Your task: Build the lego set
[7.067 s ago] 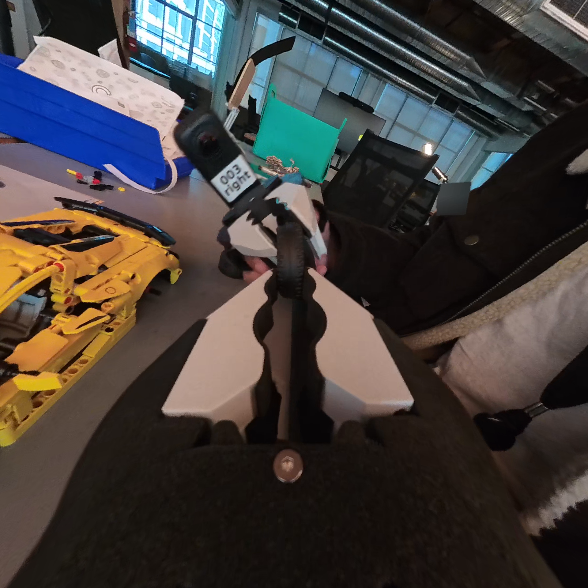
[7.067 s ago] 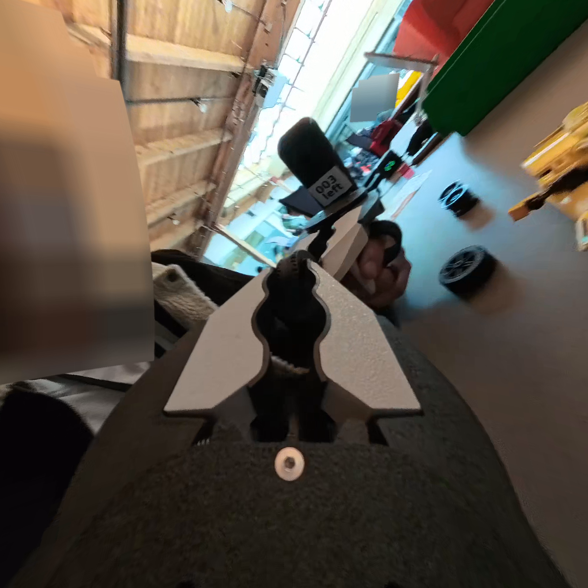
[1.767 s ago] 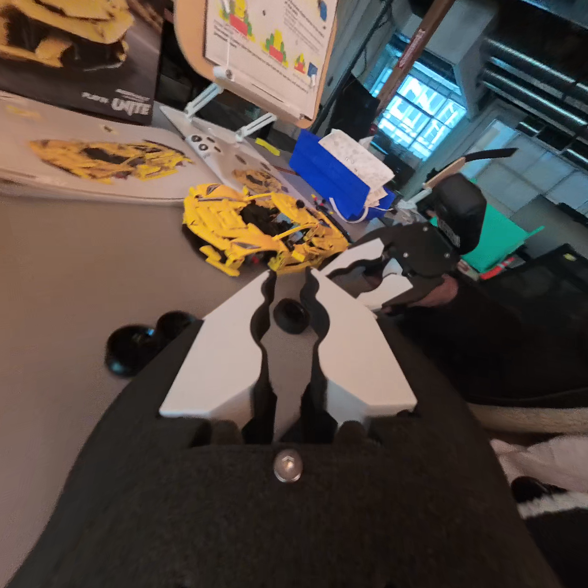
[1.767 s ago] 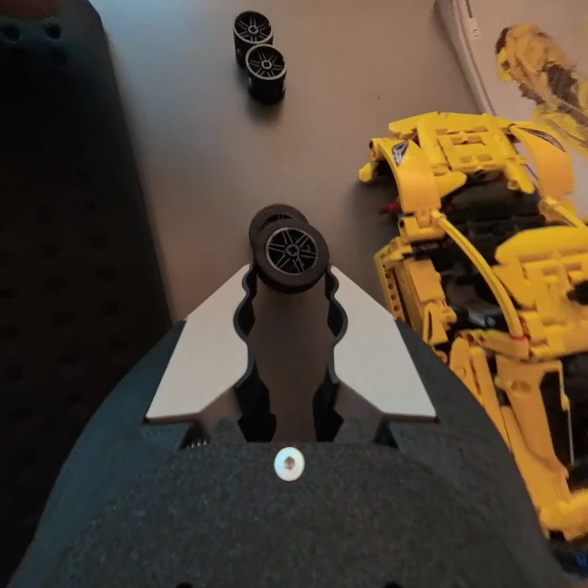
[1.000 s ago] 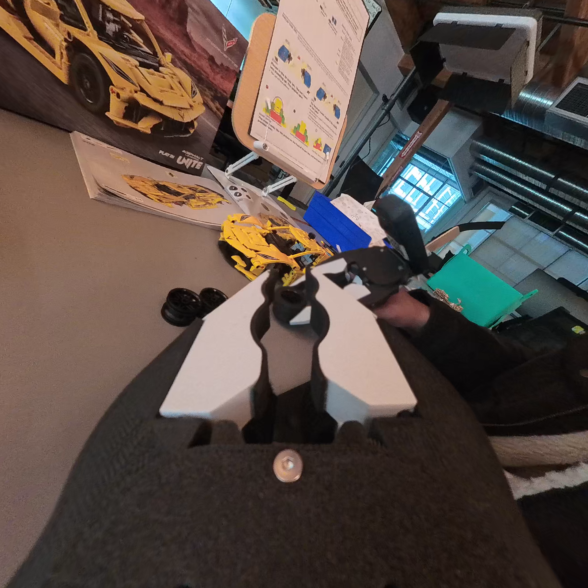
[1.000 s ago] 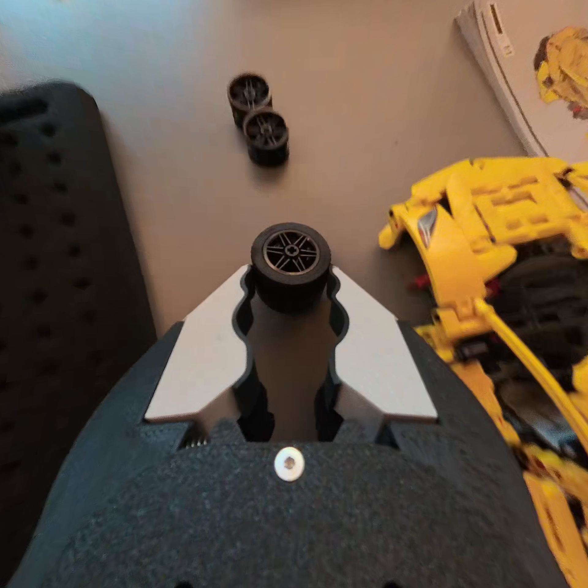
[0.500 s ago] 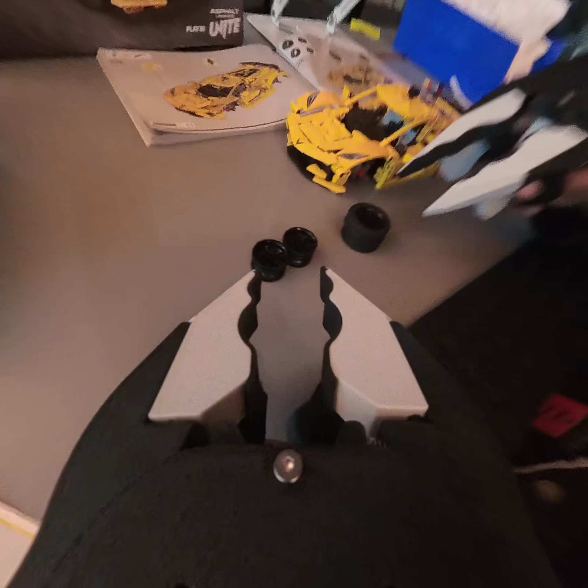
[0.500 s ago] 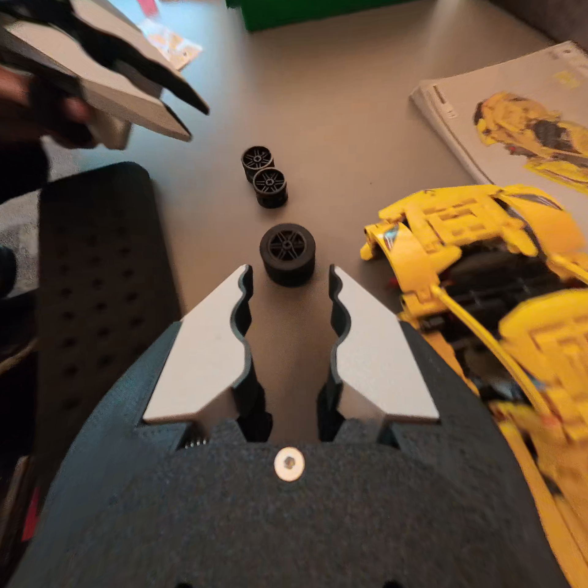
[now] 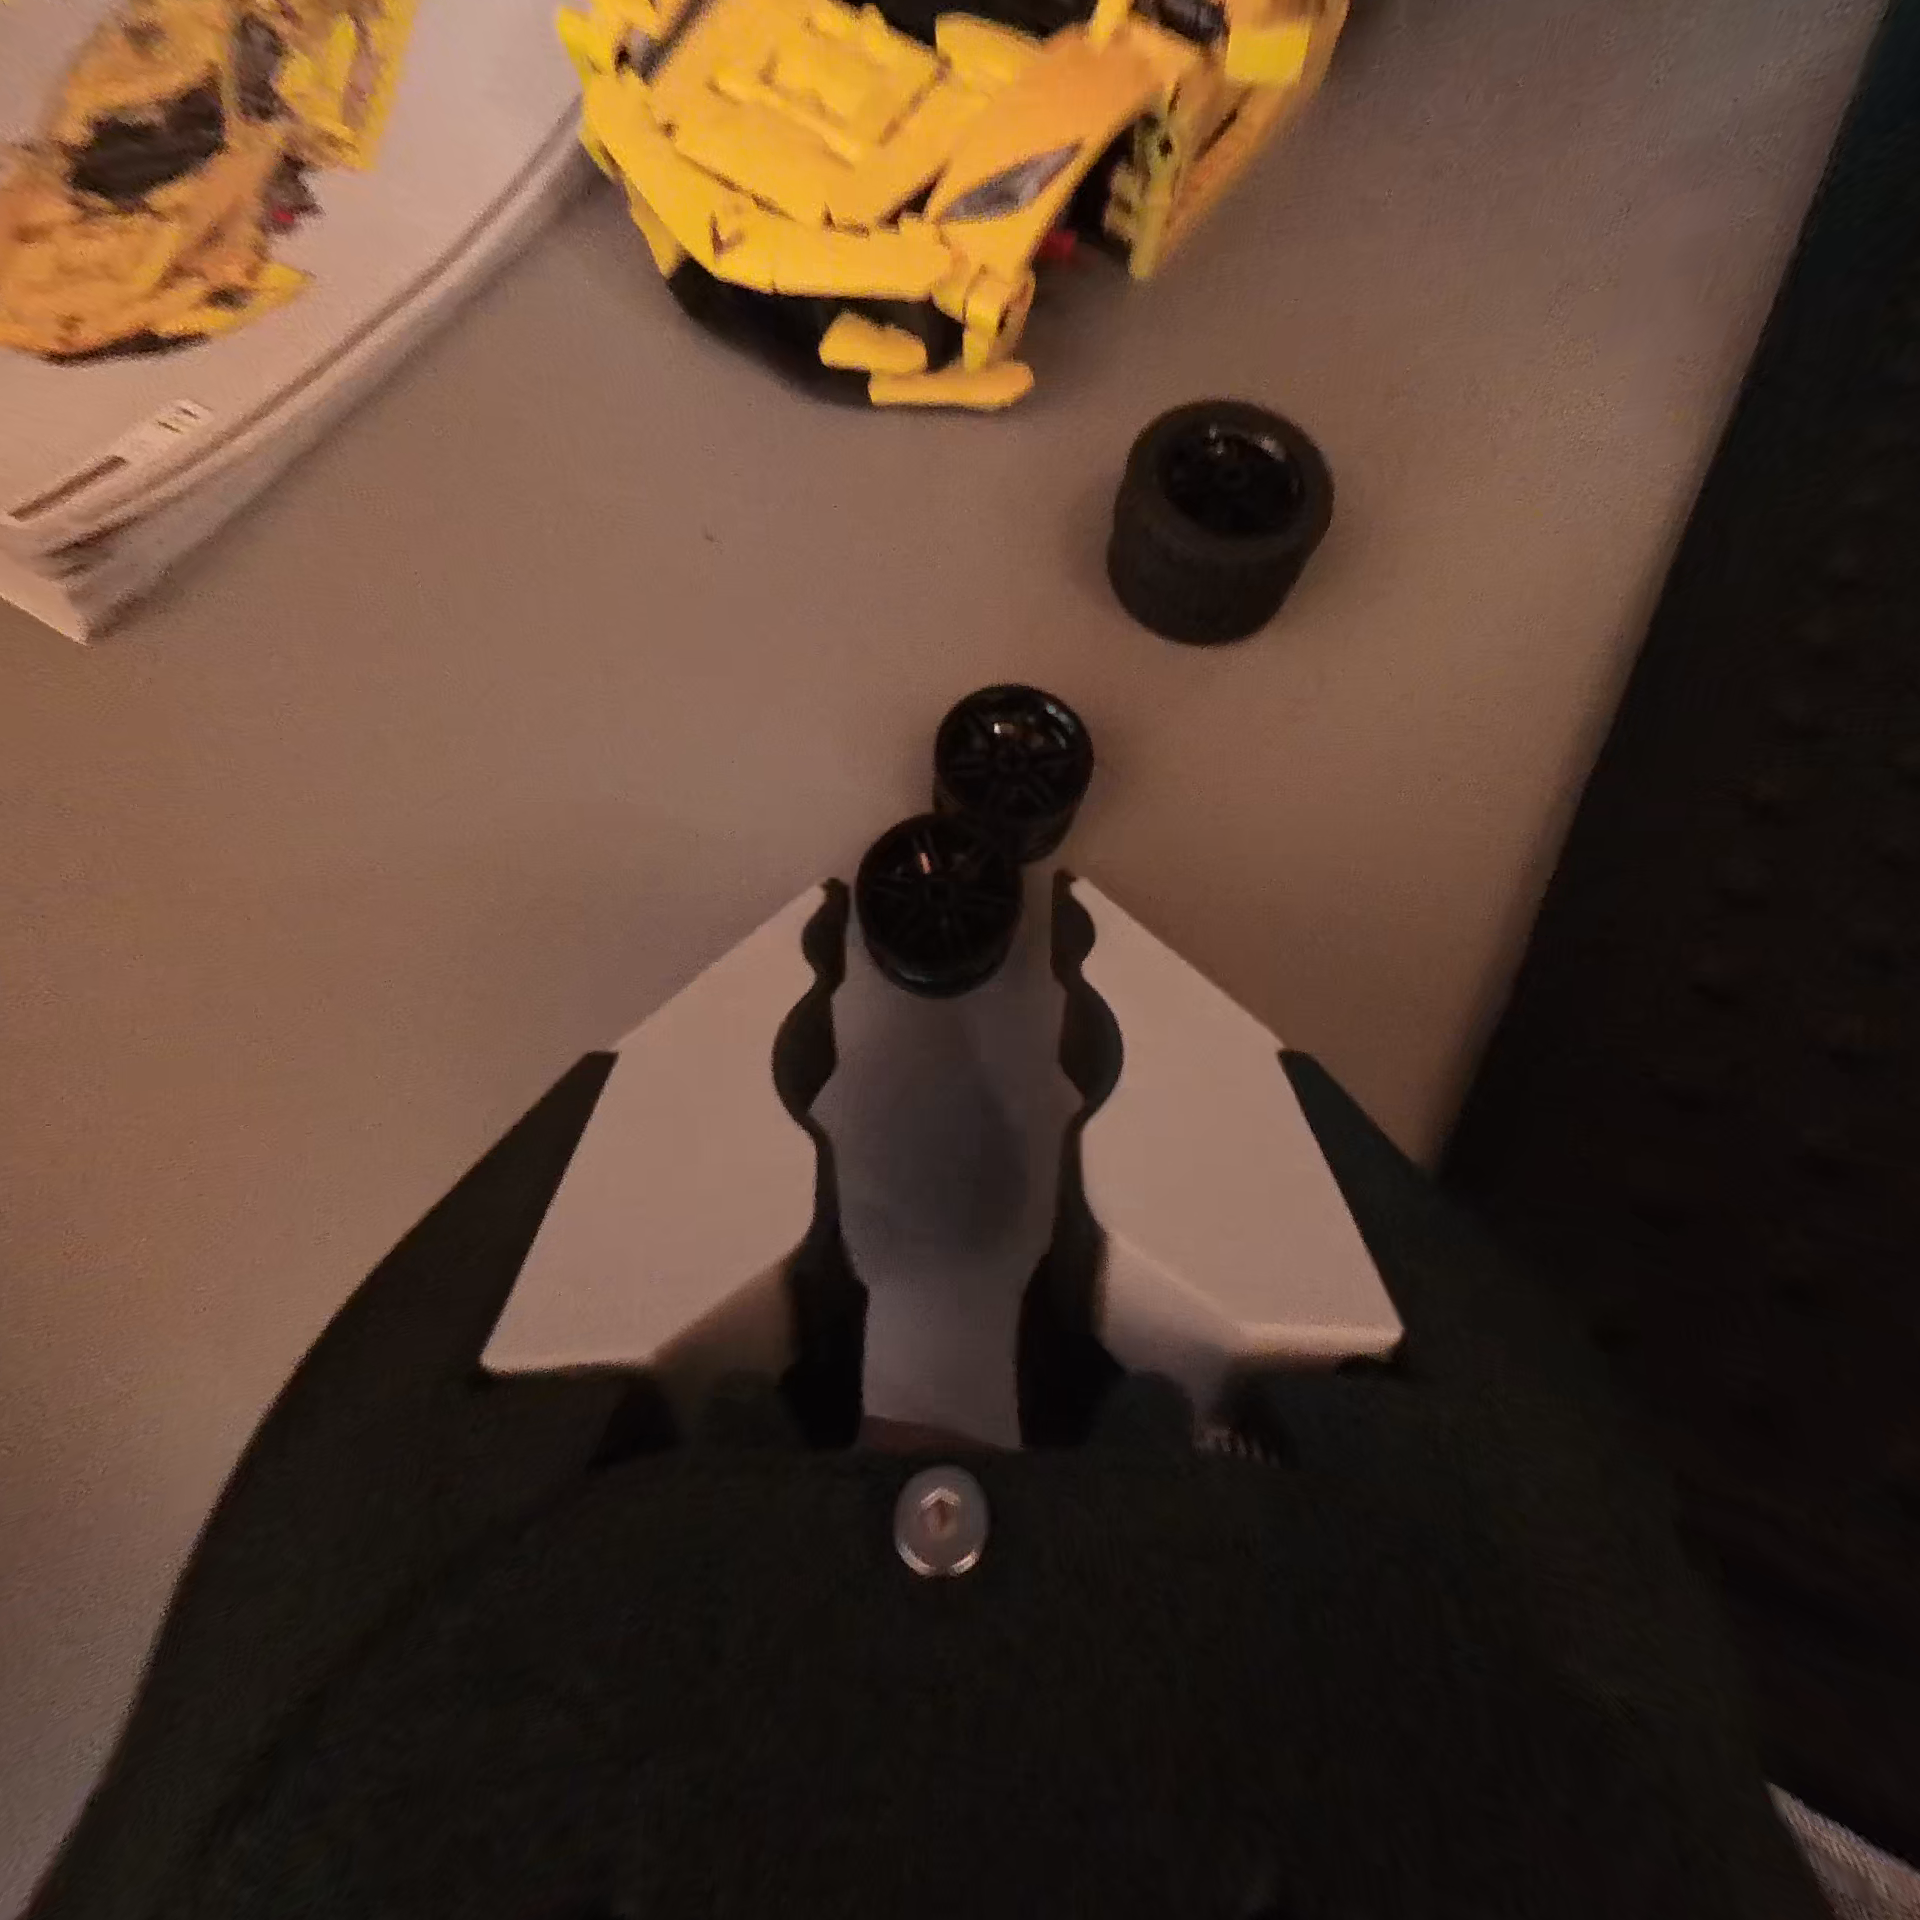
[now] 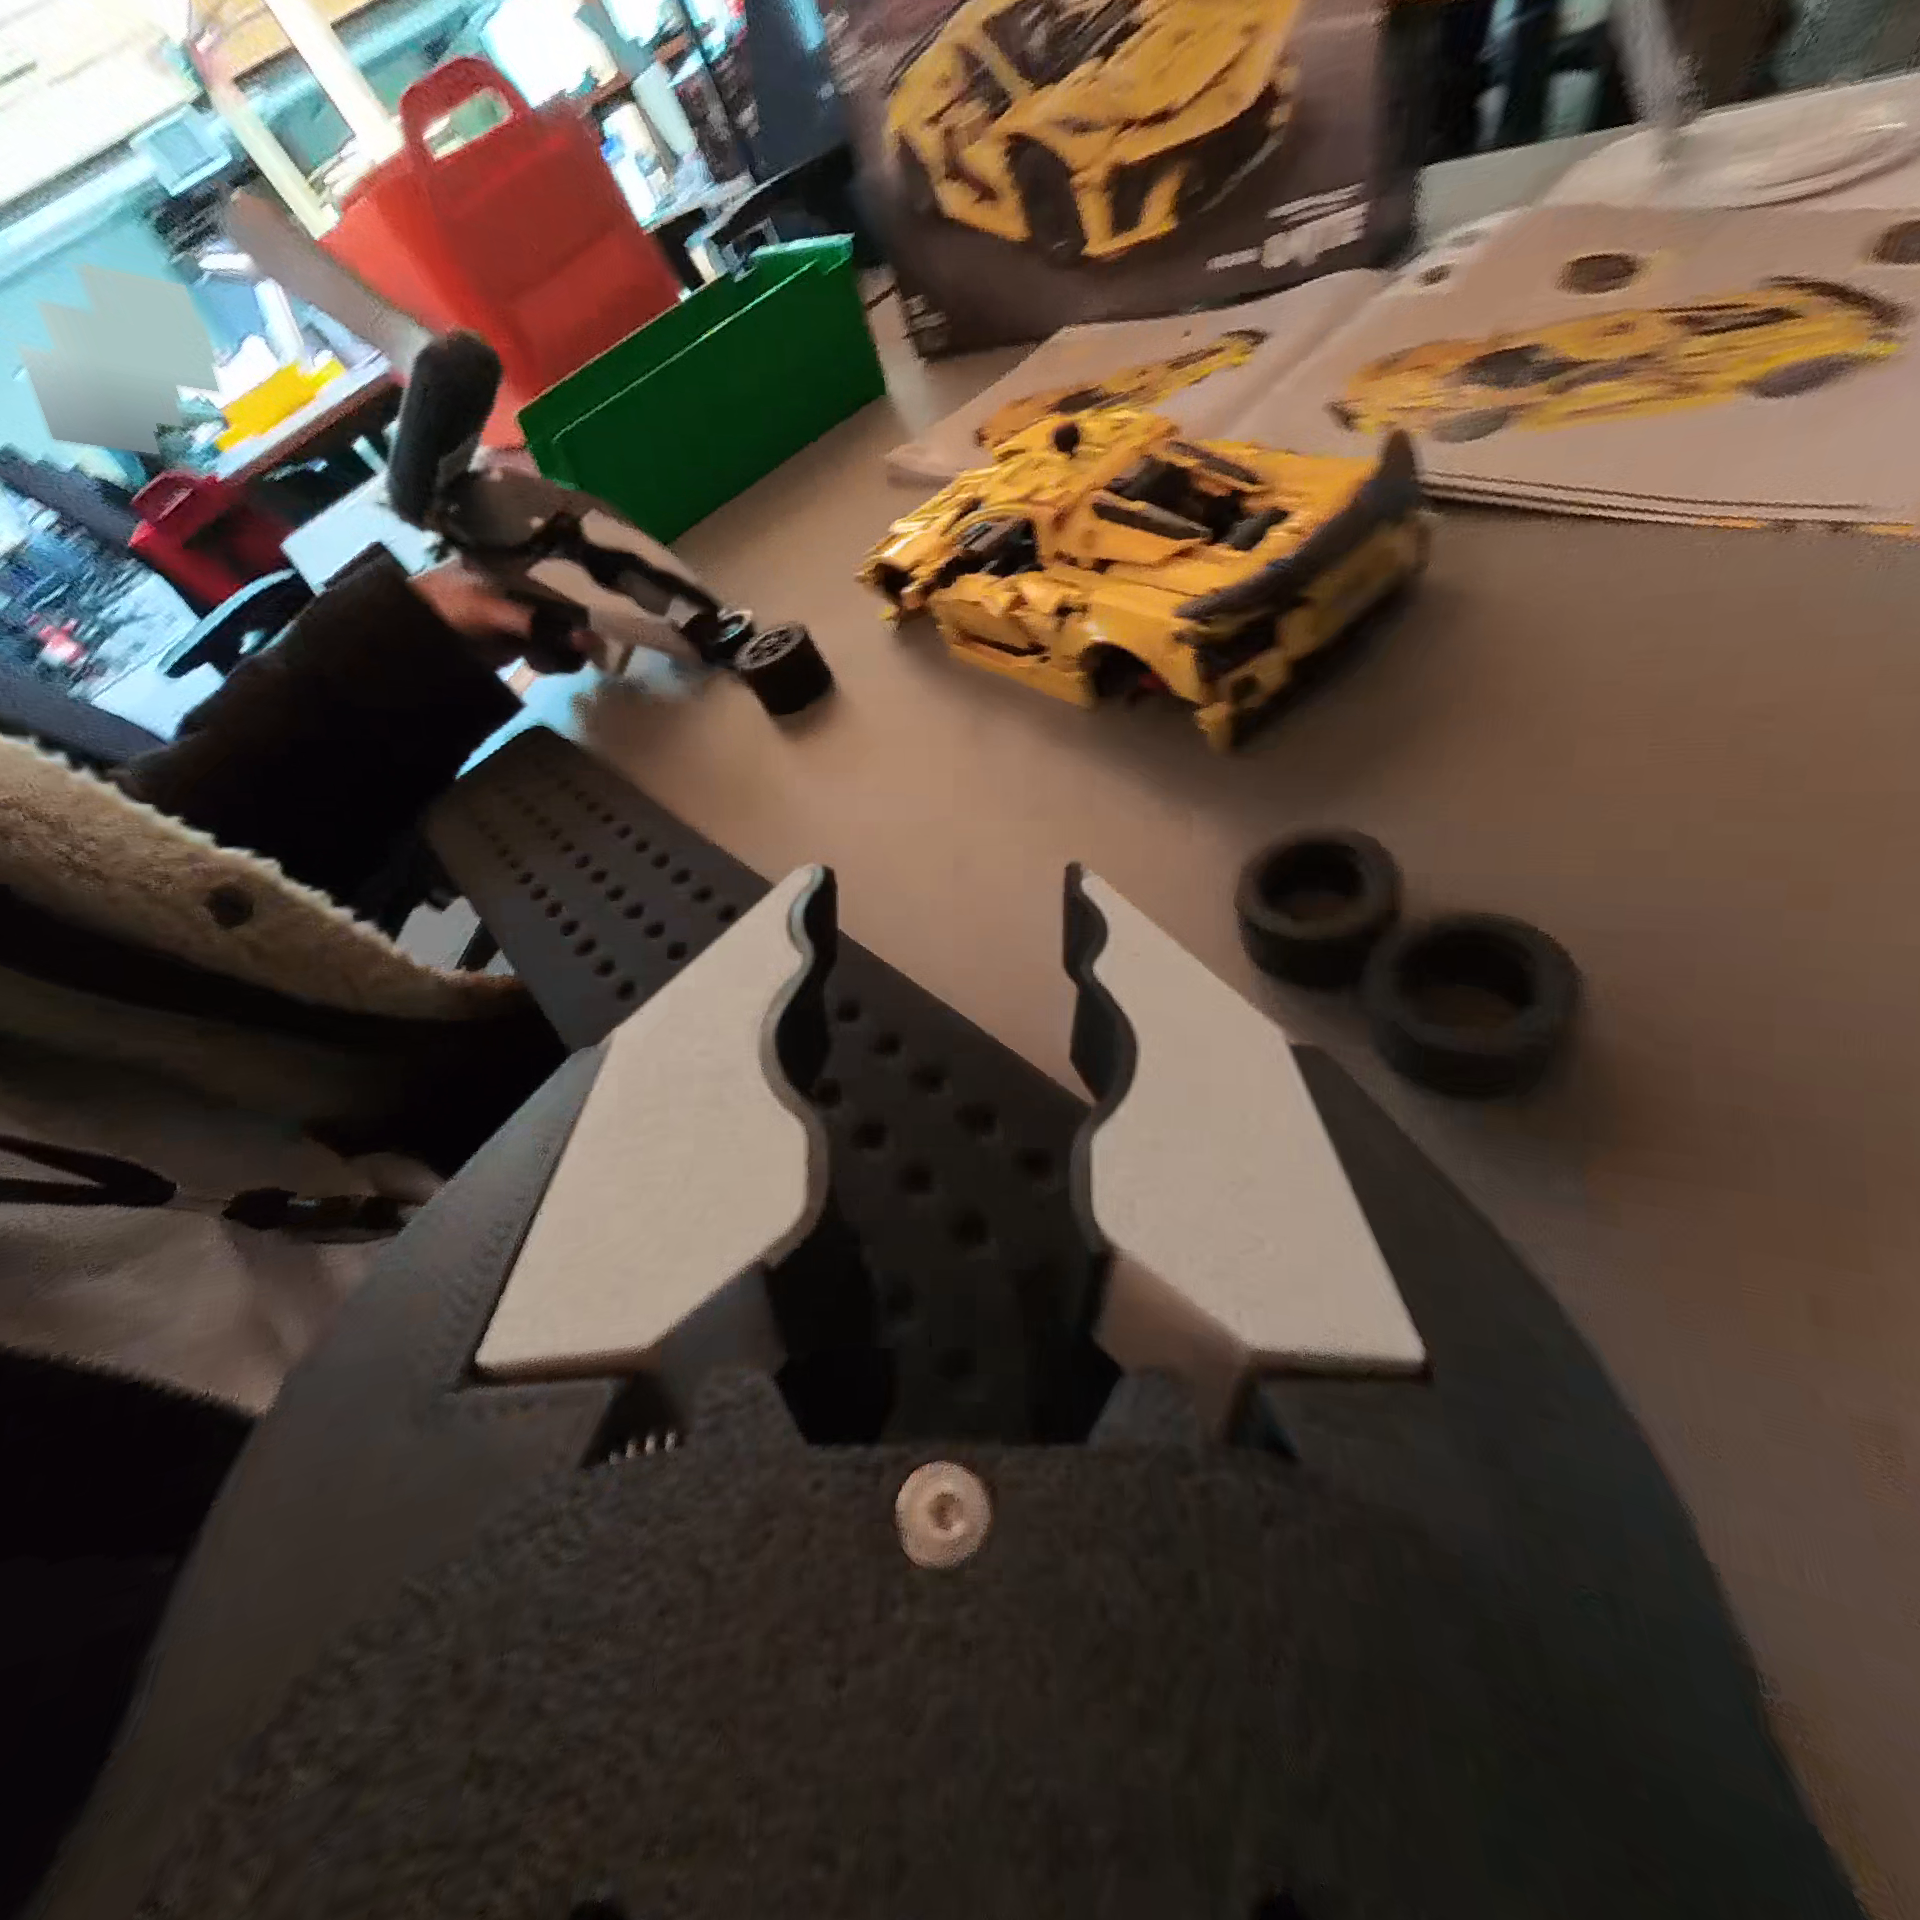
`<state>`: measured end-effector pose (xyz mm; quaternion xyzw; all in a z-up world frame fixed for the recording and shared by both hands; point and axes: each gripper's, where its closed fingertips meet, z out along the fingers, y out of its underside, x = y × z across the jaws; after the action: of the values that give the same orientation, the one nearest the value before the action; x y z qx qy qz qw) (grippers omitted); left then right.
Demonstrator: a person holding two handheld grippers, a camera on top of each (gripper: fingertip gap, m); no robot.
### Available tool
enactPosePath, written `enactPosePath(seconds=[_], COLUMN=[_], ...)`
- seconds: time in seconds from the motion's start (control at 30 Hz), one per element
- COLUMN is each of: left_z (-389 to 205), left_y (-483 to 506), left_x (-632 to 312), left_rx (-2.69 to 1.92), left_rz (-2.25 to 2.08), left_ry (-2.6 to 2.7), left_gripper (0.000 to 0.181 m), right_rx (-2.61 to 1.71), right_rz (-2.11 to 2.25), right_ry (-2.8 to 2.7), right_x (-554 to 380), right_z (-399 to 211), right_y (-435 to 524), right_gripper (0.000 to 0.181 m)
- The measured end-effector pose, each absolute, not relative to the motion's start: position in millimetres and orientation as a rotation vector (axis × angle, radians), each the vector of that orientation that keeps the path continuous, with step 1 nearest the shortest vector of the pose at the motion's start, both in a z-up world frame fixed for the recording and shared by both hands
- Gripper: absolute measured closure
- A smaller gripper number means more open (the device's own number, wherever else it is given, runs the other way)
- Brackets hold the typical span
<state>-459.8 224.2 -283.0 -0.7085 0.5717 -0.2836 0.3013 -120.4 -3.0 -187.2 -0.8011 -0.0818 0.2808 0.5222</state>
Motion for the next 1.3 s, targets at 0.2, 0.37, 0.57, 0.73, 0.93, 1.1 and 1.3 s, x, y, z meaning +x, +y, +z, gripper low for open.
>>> enactPosePath(seconds=[0.2,0.37,0.57,0.73,0.93,1.1,1.3], left_z=[-281.7,-202.4,-232.4,-271.4,-281.2,-277.6,-282.4], left_y=[235.0,192.8,98.0,65.8,53.0,58.1,66.2], left_x=[-470.7,-416.8,-267.1,-215.3,-204.7,-203.9,-204.6], left_rx=[-1.921,-1.726,-1.705,-1.678,-1.684,-1.740,-1.661], left_rz=[-0.562,-0.715,-0.947,-0.940,-1.009,-1.117,-0.953], left_ry=[1.513,1.418,1.658,1.874,1.906,1.803,1.826], left_gripper=[0.148,0.149,0.149,0.148,0.148,0.148,0.148], right_rx=[-1.941,-2.028,-2.127,-2.189,-2.318,-2.325,-2.369], right_rz=[0.519,0.219,0.101,0.102,0.084,0.005,0.041], right_ry=[-0.126,-0.380,-0.561,-0.613,-0.728,-0.721,-0.674], right_x=[-78.2,-75.8,-82.6,-76.4,-79.7,-70.9,-68.5], right_z=[-194.1,-225.5,-245.9,-257.6,-287.8,-288.6,-290.6], right_y=[-5.8,23.8,57.5,72.3,79.6,81.7,77.9], right_gripper=[0.140,0.133,0.125,0.121,0.117,0.119,0.128])
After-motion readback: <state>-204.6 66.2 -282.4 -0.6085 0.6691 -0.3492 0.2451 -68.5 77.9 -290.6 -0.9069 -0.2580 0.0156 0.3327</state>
